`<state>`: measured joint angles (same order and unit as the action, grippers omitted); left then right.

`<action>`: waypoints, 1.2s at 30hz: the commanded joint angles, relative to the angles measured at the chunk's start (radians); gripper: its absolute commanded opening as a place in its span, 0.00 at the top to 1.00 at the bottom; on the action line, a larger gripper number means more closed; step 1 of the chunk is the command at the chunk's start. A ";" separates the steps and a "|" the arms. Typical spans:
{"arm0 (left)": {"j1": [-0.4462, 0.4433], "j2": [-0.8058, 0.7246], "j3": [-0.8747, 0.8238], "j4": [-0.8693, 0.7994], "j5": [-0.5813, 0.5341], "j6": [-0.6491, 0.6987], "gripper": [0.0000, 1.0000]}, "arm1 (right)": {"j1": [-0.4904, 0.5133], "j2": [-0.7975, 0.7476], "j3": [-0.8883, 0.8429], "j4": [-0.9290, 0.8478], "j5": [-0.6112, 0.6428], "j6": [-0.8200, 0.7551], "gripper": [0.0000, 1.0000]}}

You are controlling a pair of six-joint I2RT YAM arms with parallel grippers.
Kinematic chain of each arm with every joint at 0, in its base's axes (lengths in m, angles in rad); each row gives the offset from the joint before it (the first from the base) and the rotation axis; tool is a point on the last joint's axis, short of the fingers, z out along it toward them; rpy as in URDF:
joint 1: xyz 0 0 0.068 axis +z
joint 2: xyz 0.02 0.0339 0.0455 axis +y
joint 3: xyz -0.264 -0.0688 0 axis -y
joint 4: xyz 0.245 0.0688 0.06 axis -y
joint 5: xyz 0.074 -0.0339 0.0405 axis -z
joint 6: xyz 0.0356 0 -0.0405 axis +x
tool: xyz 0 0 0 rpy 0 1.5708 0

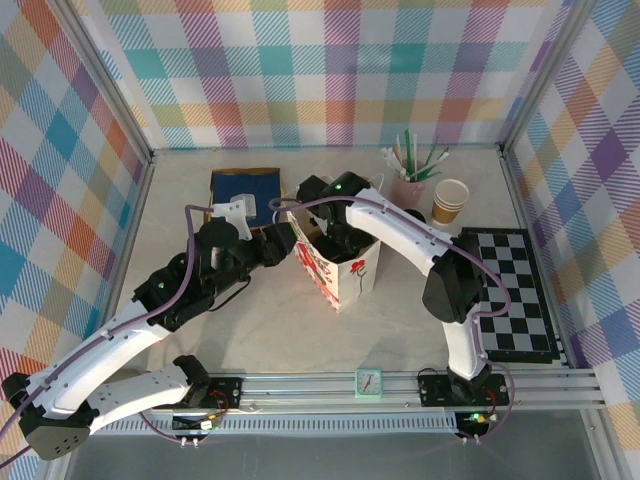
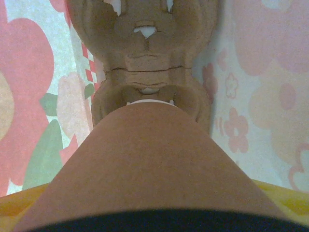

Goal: Pack the takeout coffee

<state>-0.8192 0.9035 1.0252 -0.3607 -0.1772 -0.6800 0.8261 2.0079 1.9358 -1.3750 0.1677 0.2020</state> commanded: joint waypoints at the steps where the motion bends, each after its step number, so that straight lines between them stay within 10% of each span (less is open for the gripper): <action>1: 0.010 -0.015 -0.004 0.020 -0.014 0.014 0.49 | 0.004 -0.050 -0.022 0.013 -0.023 0.018 0.57; 36: 0.010 -0.003 0.001 0.023 -0.010 0.006 0.49 | 0.001 -0.089 -0.146 0.135 -0.045 0.031 0.58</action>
<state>-0.8192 0.9016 1.0237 -0.3603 -0.1810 -0.6804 0.8261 1.9312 1.8015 -1.2442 0.1471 0.2153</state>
